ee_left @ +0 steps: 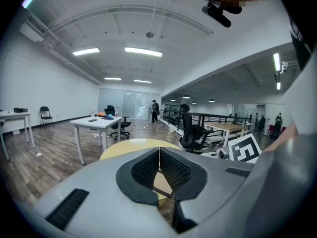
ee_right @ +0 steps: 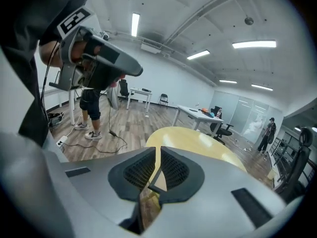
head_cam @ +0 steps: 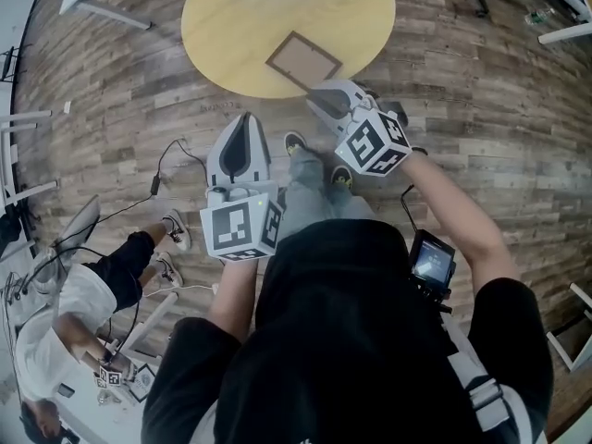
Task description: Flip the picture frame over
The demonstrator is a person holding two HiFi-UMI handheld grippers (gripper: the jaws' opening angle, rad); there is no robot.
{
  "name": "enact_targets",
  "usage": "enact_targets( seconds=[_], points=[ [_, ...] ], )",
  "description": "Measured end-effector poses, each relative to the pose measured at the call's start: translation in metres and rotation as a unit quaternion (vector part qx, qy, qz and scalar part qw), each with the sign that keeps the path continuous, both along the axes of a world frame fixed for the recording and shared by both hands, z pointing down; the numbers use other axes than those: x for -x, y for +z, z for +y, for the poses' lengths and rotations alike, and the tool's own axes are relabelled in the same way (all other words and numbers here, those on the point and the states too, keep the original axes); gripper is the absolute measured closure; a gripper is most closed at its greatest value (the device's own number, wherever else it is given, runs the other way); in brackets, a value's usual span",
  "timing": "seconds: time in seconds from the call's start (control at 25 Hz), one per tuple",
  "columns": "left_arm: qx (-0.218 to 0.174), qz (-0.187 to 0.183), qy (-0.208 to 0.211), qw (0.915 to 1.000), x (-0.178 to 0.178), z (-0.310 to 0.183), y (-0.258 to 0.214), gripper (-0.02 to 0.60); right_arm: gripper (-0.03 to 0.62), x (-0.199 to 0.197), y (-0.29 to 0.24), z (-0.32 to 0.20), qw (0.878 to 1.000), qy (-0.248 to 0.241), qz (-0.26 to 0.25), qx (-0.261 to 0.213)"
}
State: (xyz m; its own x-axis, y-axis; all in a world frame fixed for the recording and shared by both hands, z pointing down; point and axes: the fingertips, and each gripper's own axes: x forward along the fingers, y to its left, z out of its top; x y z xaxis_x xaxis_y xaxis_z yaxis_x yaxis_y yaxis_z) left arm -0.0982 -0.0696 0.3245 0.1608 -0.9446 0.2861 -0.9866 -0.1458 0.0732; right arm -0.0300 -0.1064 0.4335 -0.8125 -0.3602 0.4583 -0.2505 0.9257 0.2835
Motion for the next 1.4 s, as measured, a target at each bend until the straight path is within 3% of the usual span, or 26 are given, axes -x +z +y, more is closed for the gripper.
enact_targets(
  seconds=[0.16,0.32,0.56,0.76,0.96,1.08,1.16,1.4],
  points=[
    [0.014,0.01,0.012,0.9998,-0.002,-0.009,0.012,0.558,0.568,0.008,0.028,-0.008,1.0,-0.002,0.029,0.008],
    [0.025,0.023,0.021,0.9992,-0.004,-0.016,0.023,0.558,0.436,0.019,0.047,-0.014,0.999,-0.002,0.045,0.021],
    [0.044,0.038,0.021,0.9981,0.0,-0.024,0.038,0.558,0.421,0.021,0.083,-0.019,0.989,-0.029,0.137,-0.049],
    [0.054,0.037,0.021,0.9976,0.013,-0.035,0.047,0.558,0.41,0.032,0.111,-0.027,0.981,-0.044,0.181,-0.06],
    [0.062,0.034,0.022,0.9972,0.022,-0.045,0.055,0.558,0.407,0.026,0.147,-0.03,0.961,-0.068,0.257,-0.079],
    [0.066,0.025,0.029,0.9971,0.026,-0.051,0.06,0.558,0.401,0.017,0.168,-0.042,0.938,-0.059,0.314,-0.137],
    [0.068,0.021,0.033,0.9969,0.029,-0.053,0.063,0.558,0.402,0.018,0.171,-0.047,0.927,-0.053,0.326,-0.176],
    [0.074,0.021,0.039,0.9963,0.033,-0.06,0.069,0.558,0.416,0.019,0.169,-0.045,0.918,-0.055,0.334,-0.204]
  ],
)
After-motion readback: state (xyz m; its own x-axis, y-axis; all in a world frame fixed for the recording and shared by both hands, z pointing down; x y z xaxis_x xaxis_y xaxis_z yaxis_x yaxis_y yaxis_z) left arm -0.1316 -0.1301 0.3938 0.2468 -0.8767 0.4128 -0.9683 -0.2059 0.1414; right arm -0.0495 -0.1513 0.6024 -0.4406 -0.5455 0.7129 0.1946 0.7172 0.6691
